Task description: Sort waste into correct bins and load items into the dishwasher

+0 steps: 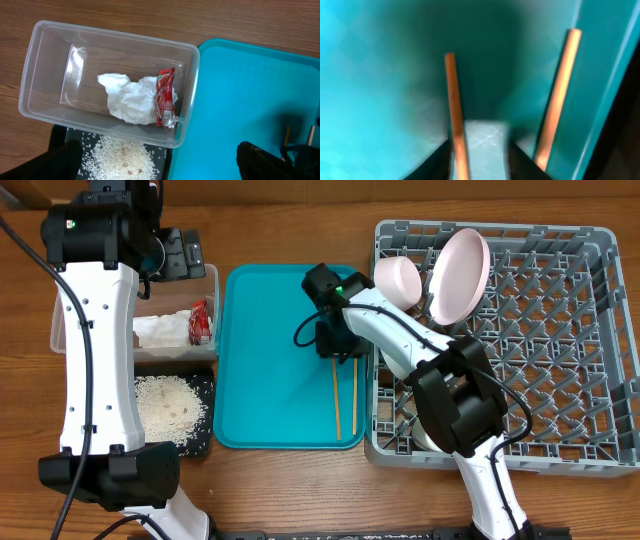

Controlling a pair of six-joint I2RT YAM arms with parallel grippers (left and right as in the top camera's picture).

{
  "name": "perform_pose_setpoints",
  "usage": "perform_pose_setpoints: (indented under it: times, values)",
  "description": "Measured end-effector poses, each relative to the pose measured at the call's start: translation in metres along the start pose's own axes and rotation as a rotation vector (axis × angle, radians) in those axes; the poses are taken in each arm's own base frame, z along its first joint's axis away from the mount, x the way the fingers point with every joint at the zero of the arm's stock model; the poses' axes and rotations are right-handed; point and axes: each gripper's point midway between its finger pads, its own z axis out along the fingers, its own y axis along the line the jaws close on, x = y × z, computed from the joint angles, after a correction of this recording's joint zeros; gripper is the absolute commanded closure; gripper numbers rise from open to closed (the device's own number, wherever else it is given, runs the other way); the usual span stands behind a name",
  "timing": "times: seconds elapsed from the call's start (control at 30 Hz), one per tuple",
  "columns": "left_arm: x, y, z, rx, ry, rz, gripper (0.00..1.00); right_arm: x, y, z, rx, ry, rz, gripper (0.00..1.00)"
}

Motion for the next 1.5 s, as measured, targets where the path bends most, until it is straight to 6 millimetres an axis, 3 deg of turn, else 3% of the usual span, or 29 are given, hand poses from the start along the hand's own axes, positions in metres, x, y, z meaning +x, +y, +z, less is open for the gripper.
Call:
perform_pose_setpoints:
  times: [0.07,0.43,0.53,0.7,0.77,0.9,0.97,1.33,1.37,1.5]
  values:
    - [0.0,0.0,0.0,0.0,0.0,0.0,0.0,0.001,0.002,0.0,-0.003,0.002,-0.001,0.96]
    - [0.0,0.0,0.0,0.0,0.0,0.0,0.0,0.015,0.011,-0.006,0.007,0.045,-0.037,0.96]
    - [0.0,0.0,0.0,0.0,0.0,0.0,0.0,0.013,0.011,-0.029,0.013,0.065,-0.065,0.96]
    - [0.0,0.0,0.0,0.0,0.0,0.0,0.0,-0.016,0.013,-0.112,-0.044,-0.026,-0.14,0.96]
    - [0.0,0.0,0.0,0.0,0.0,0.0,0.0,-0.022,0.002,-0.151,-0.06,-0.063,-0.15,0.96]
    - [0.0,0.0,0.0,0.0,0.0,0.0,0.0,-0.036,-0.017,-0.188,-0.088,-0.135,-0.128,0.96]
    - [0.0,0.0,0.0,0.0,0.0,0.0,0.0,-0.045,-0.038,-0.204,-0.086,-0.173,-0.098,0.96]
    - [0.0,0.0,0.0,0.0,0.0,0.0,0.0,-0.073,-0.136,-0.247,0.064,-0.311,-0.07,0.96]
    - [0.0,0.0,0.0,0.0,0.0,0.0,0.0,-0.074,-0.145,-0.247,0.088,-0.31,-0.07,0.94]
    - [0.0,0.0,0.0,0.0,0.0,0.0,0.0,-0.071,-0.164,-0.231,0.143,-0.255,-0.071,0.67]
